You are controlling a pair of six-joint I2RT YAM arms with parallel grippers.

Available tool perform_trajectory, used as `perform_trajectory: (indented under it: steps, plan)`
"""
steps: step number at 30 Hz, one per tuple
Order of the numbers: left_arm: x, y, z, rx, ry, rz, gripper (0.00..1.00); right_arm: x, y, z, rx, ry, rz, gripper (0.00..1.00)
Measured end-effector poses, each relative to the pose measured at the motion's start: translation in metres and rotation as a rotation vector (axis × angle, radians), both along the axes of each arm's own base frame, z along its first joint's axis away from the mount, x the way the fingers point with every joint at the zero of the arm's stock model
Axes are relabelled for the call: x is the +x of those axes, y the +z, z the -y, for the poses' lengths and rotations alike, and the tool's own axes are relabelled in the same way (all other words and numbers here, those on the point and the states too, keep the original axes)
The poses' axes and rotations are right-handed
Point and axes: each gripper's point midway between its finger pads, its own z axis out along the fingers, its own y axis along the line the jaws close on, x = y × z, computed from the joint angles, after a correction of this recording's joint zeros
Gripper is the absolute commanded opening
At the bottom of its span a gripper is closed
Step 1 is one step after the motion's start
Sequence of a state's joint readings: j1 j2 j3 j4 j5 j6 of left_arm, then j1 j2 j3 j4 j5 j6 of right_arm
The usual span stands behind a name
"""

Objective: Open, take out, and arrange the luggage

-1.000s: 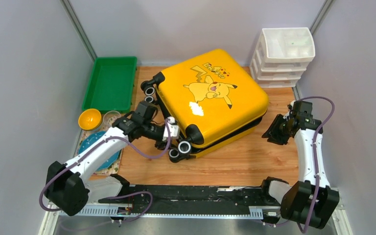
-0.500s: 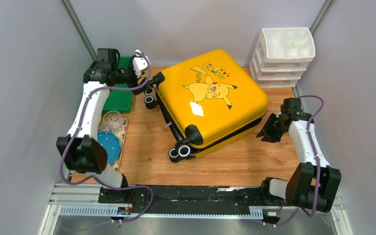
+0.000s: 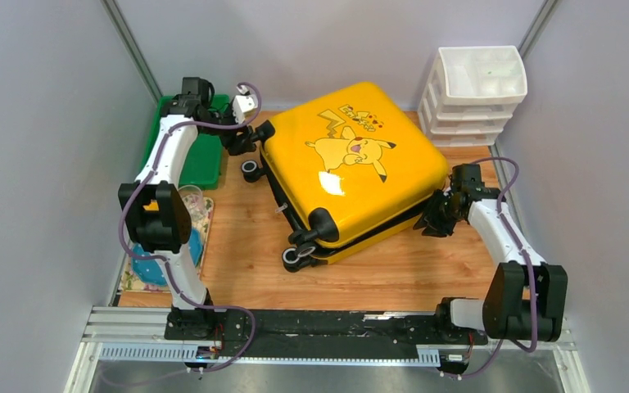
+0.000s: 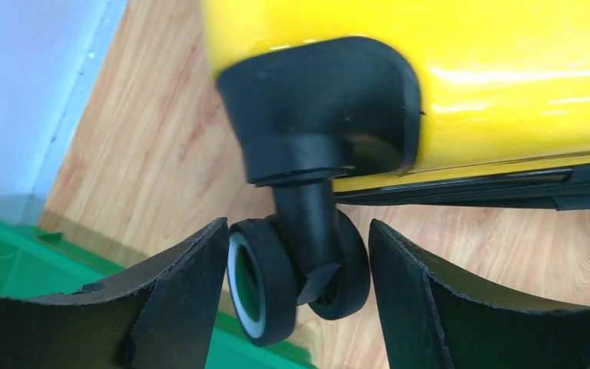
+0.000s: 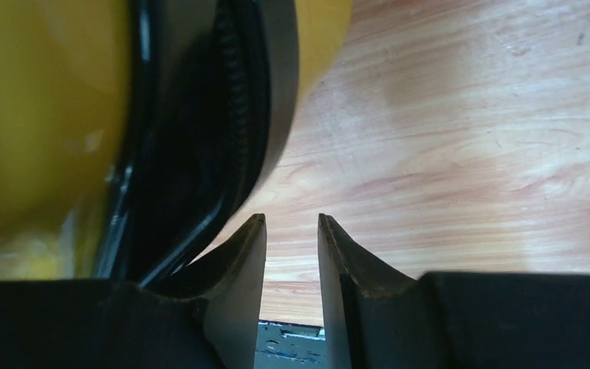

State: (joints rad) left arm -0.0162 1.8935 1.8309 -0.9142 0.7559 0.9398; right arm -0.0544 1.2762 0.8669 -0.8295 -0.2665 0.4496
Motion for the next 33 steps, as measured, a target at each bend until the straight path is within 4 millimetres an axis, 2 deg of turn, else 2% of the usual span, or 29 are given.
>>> perform_trajectory:
  steps: [1,5,7,8,11,15,21,23,25,26,27,29,32,33]
  plan:
    - [-0.002,-0.003,0.001,-0.006,-0.006,-0.007,0.71,0.001,-0.002,-0.002,0.001,0.005,-0.004,0.34]
    - [-0.01,-0.026,0.004,-0.02,-0.021,-0.05,0.43,0.003,-0.012,-0.009,-0.002,0.005,-0.044,0.35]
    - [-0.011,-0.024,0.004,-0.027,-0.021,-0.042,0.3,0.009,-0.012,-0.009,-0.02,-0.004,-0.053,0.34]
    - [-0.013,-0.024,0.002,-0.028,-0.017,-0.042,0.16,0.014,-0.012,-0.009,-0.032,-0.002,-0.052,0.34]
    - [-0.022,-0.026,-0.005,-0.032,0.008,-0.06,0.0,0.034,-0.011,-0.009,-0.061,0.007,-0.045,0.35]
    - [-0.042,-0.027,-0.013,-0.063,0.084,-0.089,0.0,0.082,-0.009,-0.009,-0.097,0.029,-0.015,0.36]
    - [-0.083,-0.032,-0.016,-0.169,0.265,-0.173,0.0,0.19,0.002,-0.017,-0.155,0.096,0.137,0.37]
    - [-0.095,-0.036,-0.013,-0.207,0.312,-0.209,0.0,0.225,0.01,-0.026,-0.17,0.122,0.209,0.43]
    - [-0.104,-0.038,-0.01,-0.25,0.355,-0.242,0.0,0.252,0.021,-0.034,-0.187,0.15,0.278,0.51]
    - [-0.109,-0.039,-0.008,-0.276,0.378,-0.259,0.0,0.262,0.031,-0.038,-0.193,0.163,0.317,0.54]
    - [-0.113,-0.039,-0.006,-0.3,0.399,-0.272,0.0,0.268,0.037,-0.042,-0.194,0.17,0.344,0.63]
    - [-0.12,-0.04,-0.001,-0.349,0.439,-0.292,0.0,0.275,0.053,-0.048,-0.211,0.197,0.404,0.7]
    - [-0.125,-0.041,0.007,-0.391,0.489,-0.291,0.0,0.267,0.078,-0.049,-0.228,0.239,0.445,0.76]
    - [-0.127,-0.041,0.011,-0.4,0.507,-0.282,0.0,0.259,0.092,-0.049,-0.232,0.259,0.464,0.77]
